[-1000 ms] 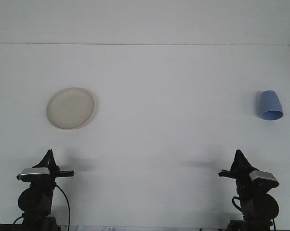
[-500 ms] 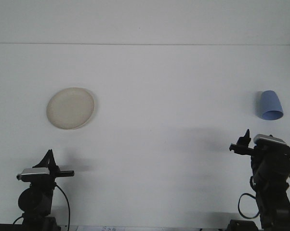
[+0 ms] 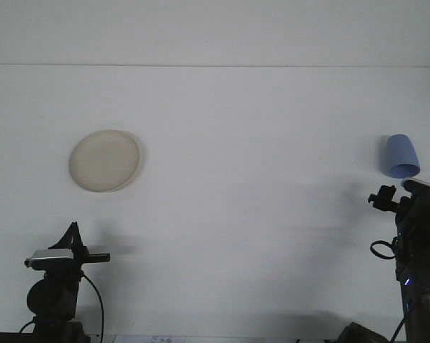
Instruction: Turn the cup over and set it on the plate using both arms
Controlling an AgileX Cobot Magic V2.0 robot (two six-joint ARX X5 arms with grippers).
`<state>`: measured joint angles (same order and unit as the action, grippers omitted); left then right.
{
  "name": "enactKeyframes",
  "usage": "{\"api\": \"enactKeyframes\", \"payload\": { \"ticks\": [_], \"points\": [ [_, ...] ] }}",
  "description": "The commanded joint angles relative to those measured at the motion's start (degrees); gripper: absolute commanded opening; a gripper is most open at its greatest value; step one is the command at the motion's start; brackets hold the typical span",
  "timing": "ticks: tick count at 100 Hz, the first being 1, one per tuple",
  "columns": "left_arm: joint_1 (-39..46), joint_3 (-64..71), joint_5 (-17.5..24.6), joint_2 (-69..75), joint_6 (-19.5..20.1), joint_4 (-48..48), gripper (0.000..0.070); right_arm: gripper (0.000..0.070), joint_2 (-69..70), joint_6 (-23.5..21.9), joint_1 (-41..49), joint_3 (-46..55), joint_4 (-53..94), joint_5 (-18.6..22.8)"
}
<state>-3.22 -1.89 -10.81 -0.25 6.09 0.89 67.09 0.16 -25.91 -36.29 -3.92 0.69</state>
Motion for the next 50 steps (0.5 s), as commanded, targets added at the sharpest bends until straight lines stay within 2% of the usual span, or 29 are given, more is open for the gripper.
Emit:
{"api": "enactKeyframes", "payload": {
  "ticks": [1,23,39,50],
  "points": [
    [0.07,1.09,-0.31,0.09,0.13,0.79,0.0015,0.0519,3.43,2.36,-1.64,-0.70,-4.26,2.16],
    [0.07,1.09,-0.31,0.09,0.13,0.79,0.0015,0.0519,15.89,3.54,-5.55,-3.10,-14.97,8.52],
    [0.07,1.09,-0.31,0.09,0.13,0.79,0.0015,0.0519,22.93,4.46,-6.88,-7.19,-16.98,9.11],
    [0.07,1.09,-0.31,0.09,0.13,0.79,0.0015,0.0519,27.17,5.57,-7.56,-10.91,-17.11,11.96]
  ]
}}
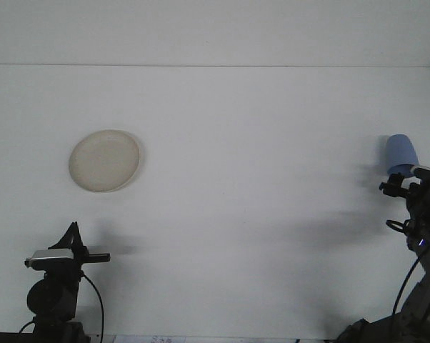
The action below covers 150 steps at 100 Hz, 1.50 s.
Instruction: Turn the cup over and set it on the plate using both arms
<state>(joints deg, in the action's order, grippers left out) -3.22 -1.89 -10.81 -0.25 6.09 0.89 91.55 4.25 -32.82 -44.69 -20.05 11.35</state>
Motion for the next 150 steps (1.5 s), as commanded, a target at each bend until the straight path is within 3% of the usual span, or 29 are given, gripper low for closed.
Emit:
{"api": "enactKeyframes", "payload": {
  "ticks": [1,32,48,61,71,80,104,127,139,150],
  "points": [
    [0.07,1.09,-0.31,0.09,0.13,0.79,0.0015,0.0519,2.89,1.55,-0.66,-2.71,-0.98,1.38],
    [0.07,1.09,-0.31,0.09,0.13,0.79,0.0015,0.0508,12.26,4.70,-0.68,-11.26,-2.36,2.21],
    [0.07,1.09,-0.31,0.09,0.13,0.79,0.0015,0.0357,15.87,4.74,-0.68,-12.74,-7.41,2.56],
    [0.07,1.09,-0.31,0.09,0.13,0.79,0.0015,0.0284,17.38,4.57,-0.68,-12.83,-10.12,3.93],
    [0.07,1.09,-0.31,0.09,0.13,0.79,0.0015,0.0104,17.38,4.59,-0.68,-12.83,-10.27,3.87],
    [0.07,1.09,-0.31,0.09,0.13,0.79,0.0015,0.0003,17.11,4.39,-0.92,-12.85,-10.78,3.85],
    [0.07,1.09,-0.31,0.09,0.13,0.79,0.0015,0.0003,9.73,-2.40,-0.81,-12.85,-4.59,3.67],
    [0.07,1.09,-0.31,0.09,0.13,0.79,0.0015,0.0003,-7.19,-13.66,4.48,-12.85,11.93,0.37],
    [0.07,1.09,-0.31,0.09,0.13,0.79,0.0015,0.0003,-17.27,-14.71,10.60,-13.14,25.46,0.59],
    [0.07,1.09,-0.31,0.09,0.13,0.79,0.0015,0.0003,-24.65,-11.87,18.99,-15.41,41.46,0.57]
  ]
}}
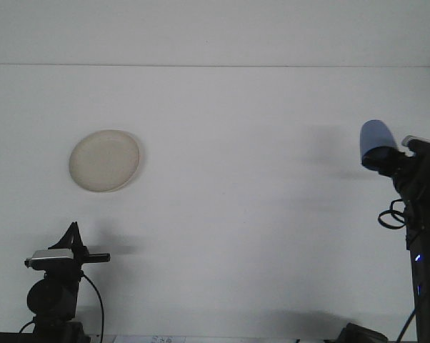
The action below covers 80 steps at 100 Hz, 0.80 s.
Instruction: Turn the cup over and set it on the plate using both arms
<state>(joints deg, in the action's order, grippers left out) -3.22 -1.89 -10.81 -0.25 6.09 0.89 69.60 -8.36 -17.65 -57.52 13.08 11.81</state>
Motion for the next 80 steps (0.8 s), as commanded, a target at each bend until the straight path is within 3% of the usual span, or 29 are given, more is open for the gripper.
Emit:
{"api": "enactKeyframes", "payload": {
  "ticks": [1,20,39,53,80],
  "points": [
    [0.07,1.09,-0.31,0.09,0.13,0.79,0.0015,0.0003,-3.21,0.94,4.72,-2.91,9.90,0.11],
    [0.07,1.09,-0.31,0.09,0.13,0.79,0.0015,0.0003,-4.48,2.62,25.75,-10.56,36.89,-0.07],
    [0.07,1.09,-0.31,0.09,0.13,0.79,0.0015,0.0003,1.31,1.14,44.78,-12.22,47.89,-3.37],
    [0.07,1.09,-0.31,0.09,0.13,0.79,0.0015,0.0003,7.21,-0.26,53.62,-12.24,49.33,-4.55],
    [0.07,1.09,-0.31,0.09,0.13,0.79,0.0015,0.0003,16.76,-0.68,61.77,-13.86,54.07,-6.60]
  ]
}}
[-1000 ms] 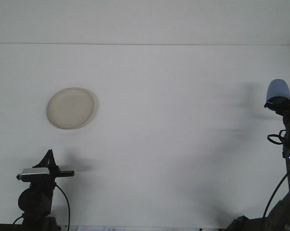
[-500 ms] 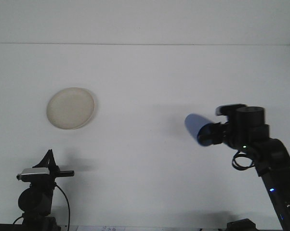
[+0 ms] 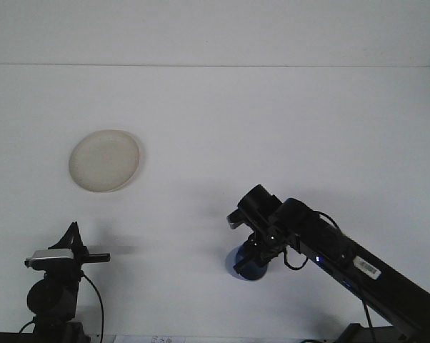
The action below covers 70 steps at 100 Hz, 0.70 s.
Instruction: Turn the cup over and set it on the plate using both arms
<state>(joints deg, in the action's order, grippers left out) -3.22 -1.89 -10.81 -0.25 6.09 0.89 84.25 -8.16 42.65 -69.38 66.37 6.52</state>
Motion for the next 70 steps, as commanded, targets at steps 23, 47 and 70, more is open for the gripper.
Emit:
{"api": "enactKeyframes", "payload": {
  "ticks": [23,47,70],
  "points": [
    [0.07,1.09,-0.31,0.09,0.13,0.79,0.0015,0.0023,6.84,-0.57,4.76,-4.26,3.13,-5.03],
    [0.07,1.09,-0.31,0.09,0.13,0.79,0.0015,0.0469,6.38,0.28,4.98,-6.62,2.75,-5.14],
    [0.07,1.09,-0.31,0.09,0.13,0.79,0.0015,0.0469,-0.52,1.79,4.96,-12.94,1.64,-6.05]
  ]
}}
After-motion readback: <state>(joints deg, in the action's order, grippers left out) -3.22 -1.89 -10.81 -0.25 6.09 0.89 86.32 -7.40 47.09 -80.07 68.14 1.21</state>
